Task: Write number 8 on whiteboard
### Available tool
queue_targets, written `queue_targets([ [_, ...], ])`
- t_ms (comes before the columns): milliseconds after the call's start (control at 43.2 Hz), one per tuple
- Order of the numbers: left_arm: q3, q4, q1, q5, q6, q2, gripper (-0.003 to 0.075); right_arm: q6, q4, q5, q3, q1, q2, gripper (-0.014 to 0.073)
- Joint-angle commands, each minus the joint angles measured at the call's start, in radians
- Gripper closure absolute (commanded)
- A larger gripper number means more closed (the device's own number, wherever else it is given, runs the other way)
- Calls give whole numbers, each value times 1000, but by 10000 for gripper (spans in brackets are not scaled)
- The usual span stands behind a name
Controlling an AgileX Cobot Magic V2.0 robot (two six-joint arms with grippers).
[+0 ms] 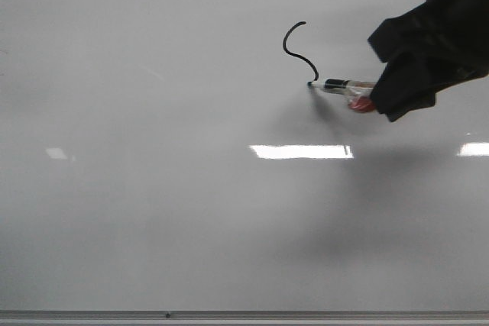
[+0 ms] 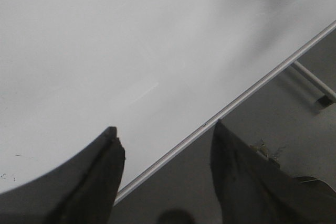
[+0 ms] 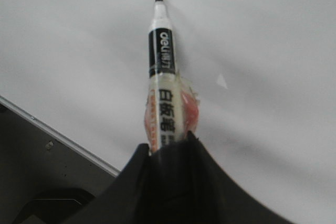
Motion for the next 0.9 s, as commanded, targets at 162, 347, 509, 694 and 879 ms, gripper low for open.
queue_targets([
  [162, -26, -26, 5, -65, -12, -3, 356, -2, 14, -126, -101, 32, 3, 700],
  [347, -26, -26, 5, -65, -12, -3, 356, -2, 13, -60, -128, -79, -25, 700],
  [509, -26, -26, 5, -65, -12, -3, 356, -2, 14, -79, -137, -59, -36, 700],
  [694, -26, -26, 5, -68, -12, -3, 356, -22, 13, -10, -138, 50, -42, 700],
  [879, -26, -26, 5, -64, -12, -3, 356, -60, 13, 130, -72, 110, -155, 700],
])
